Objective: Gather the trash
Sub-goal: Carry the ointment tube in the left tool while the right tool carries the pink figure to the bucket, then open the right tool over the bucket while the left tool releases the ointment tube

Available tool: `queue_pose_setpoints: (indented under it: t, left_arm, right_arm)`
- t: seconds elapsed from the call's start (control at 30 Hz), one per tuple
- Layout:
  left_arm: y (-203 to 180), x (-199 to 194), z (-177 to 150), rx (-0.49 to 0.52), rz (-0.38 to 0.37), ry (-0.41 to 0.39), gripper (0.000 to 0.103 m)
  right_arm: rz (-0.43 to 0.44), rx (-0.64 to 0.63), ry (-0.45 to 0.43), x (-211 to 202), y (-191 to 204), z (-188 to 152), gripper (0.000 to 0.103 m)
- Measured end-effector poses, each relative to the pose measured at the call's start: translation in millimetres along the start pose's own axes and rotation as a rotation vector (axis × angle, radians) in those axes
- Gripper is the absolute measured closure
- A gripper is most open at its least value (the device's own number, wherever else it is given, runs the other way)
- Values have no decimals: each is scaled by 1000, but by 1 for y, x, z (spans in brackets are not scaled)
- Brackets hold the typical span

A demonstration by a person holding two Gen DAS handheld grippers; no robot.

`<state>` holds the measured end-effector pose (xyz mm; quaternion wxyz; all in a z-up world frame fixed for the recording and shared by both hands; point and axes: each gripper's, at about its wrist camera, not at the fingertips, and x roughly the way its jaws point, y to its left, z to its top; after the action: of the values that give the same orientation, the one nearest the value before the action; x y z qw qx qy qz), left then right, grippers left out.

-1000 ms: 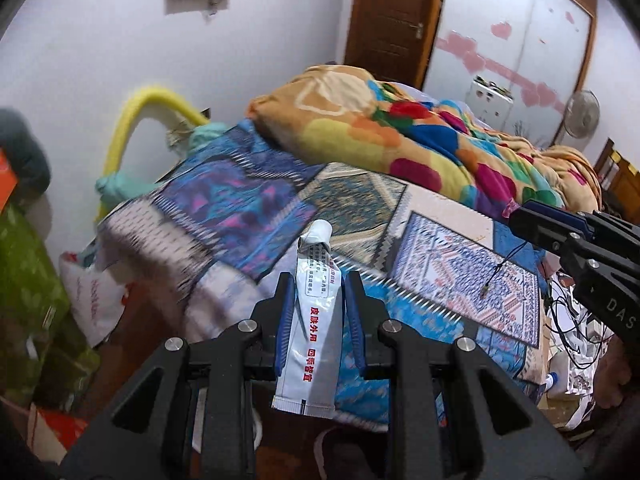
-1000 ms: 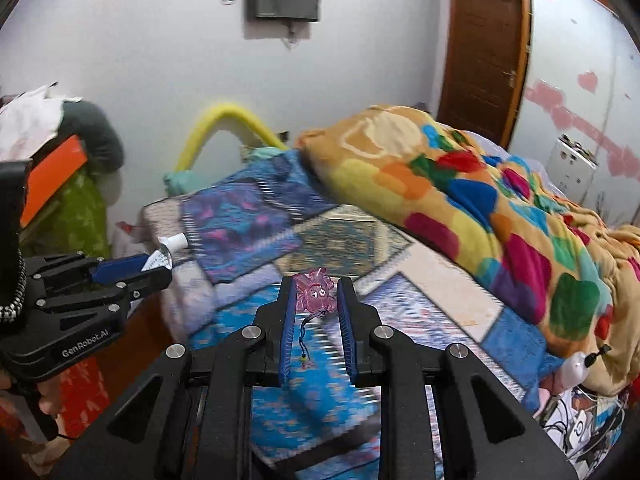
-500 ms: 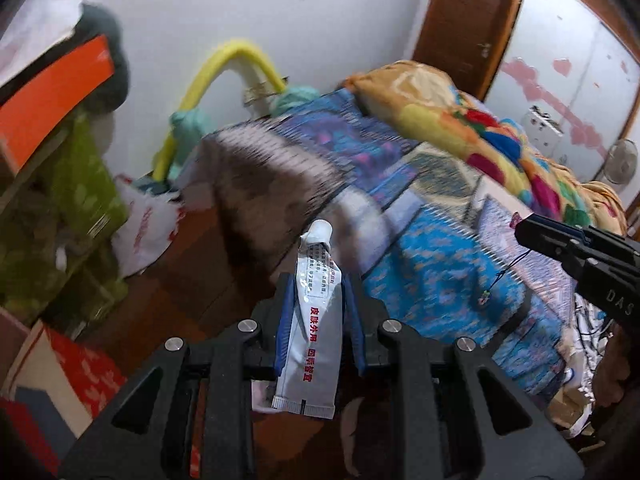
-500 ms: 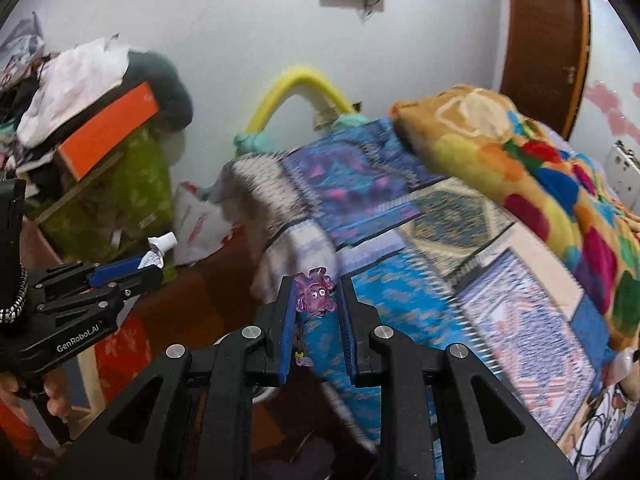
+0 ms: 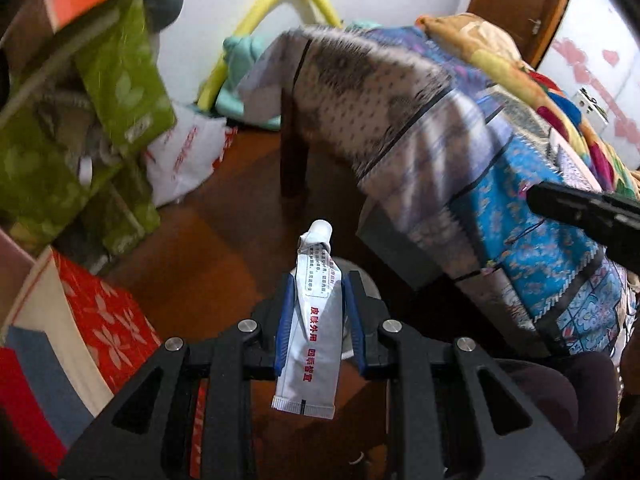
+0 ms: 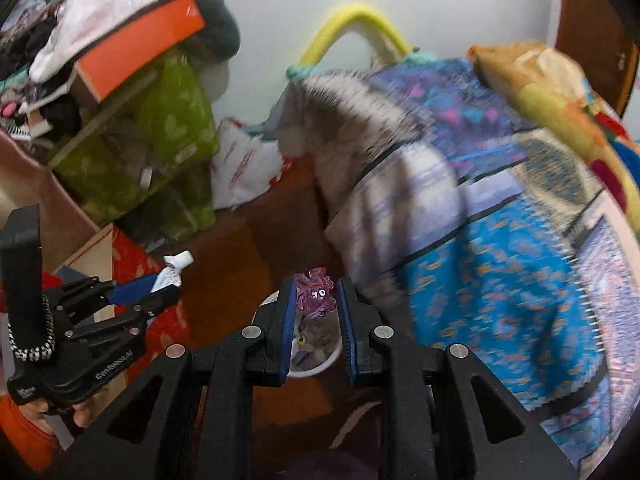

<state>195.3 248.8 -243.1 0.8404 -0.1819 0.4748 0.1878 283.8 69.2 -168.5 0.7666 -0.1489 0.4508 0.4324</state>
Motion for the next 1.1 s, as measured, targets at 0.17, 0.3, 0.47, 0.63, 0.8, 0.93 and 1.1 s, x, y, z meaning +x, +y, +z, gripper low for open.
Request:
queue_pose_setpoints:
  t: [0.17, 0.3, 0.47, 0.63, 0.8, 0.93, 1.1]
  left_arm:
    - [4, 25, -11, -1, 12, 48, 78]
    - [4, 40, -13, 7, 12, 79, 78]
    - [5, 54, -7, -6, -14, 103, 78]
    - [-3, 63, 2, -9, -37, 111, 78]
    - [-15, 69, 15, -9, -14, 118, 63]
    - [-21, 64, 16, -10, -9, 117, 63]
    - [-31, 31, 12, 19, -11, 89, 63]
  right_arm:
    - [46, 1, 94, 45, 14, -6, 84]
    - [108, 6, 161, 70, 17, -3, 84]
    - [122, -13, 197, 83, 20, -2, 53]
    - [80, -27, 166, 78, 17, -2, 48]
    - [45, -19, 125, 58, 6, -3, 48]
    - [12, -20, 85, 38, -2, -6, 48]
    - [-10, -2, 29, 4, -12, -15, 48]
